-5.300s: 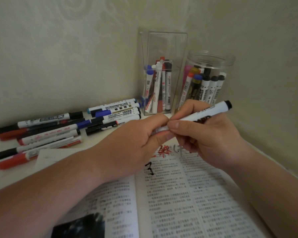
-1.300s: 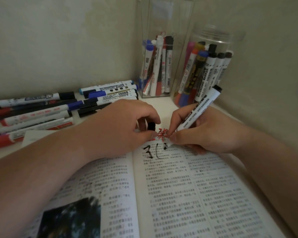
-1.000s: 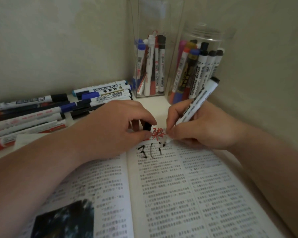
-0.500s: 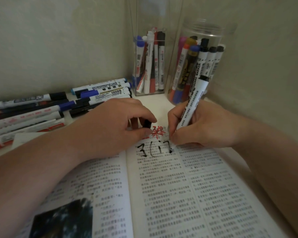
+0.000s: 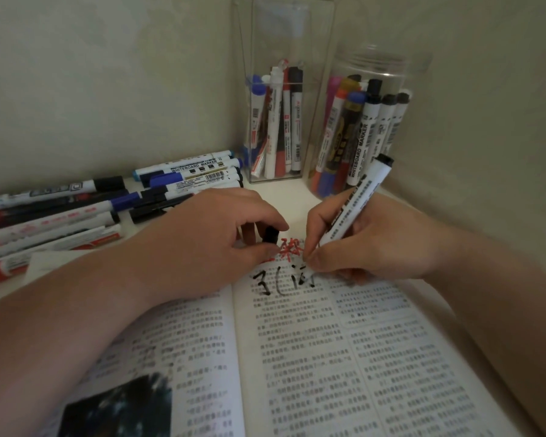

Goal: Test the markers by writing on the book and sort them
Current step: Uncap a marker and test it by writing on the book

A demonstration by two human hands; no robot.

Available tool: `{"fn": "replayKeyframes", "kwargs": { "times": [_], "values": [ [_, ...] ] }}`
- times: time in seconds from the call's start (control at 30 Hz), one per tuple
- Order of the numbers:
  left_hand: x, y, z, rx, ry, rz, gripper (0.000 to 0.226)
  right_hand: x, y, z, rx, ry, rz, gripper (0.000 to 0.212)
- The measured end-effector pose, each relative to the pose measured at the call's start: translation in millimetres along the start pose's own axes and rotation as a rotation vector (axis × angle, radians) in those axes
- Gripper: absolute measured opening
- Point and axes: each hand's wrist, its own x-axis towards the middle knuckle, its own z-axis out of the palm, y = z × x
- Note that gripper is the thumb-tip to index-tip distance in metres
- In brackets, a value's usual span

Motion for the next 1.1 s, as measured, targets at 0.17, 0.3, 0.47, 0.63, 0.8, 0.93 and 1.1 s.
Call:
{"fn": "replayKeyframes", "kwargs": {
  "times": [0.17,0.3,0.47,0.63,0.8,0.93,1.1],
  "values": [
    [0,2,0,-0.067,0.005,-0.059,0.036,3,2,-3,-0.086,0.045,0.000,0.011],
    [-1,2,0,-0.073,0.014,-0.079,0.026,3,4,-6,-0.056,0.080,-0.011,0.015],
    [-2,6,1,-0.121,0.009,-0.098,0.020,4,12,-15,0.183,0.202,-0.127,0.009],
    [-1,9,3,-0.229,-0.009,-0.127,0.032,5,6,-4,0.219,0.207,-0.262,0.009],
    [-1,12,2,-0.264,-0.021,-0.122,0.041,5,2,0,0.180,0.235,-0.290,0.010],
    [1,17,3,-0.278,-0.015,-0.126,0.048,4,-1,5,-0.111,0.224,-0.234,0.008],
    [0,17,6,-0.367,0.015,-0.153,0.083,5,-5,12,-0.252,0.185,-0.099,0.013]
  ]
}}
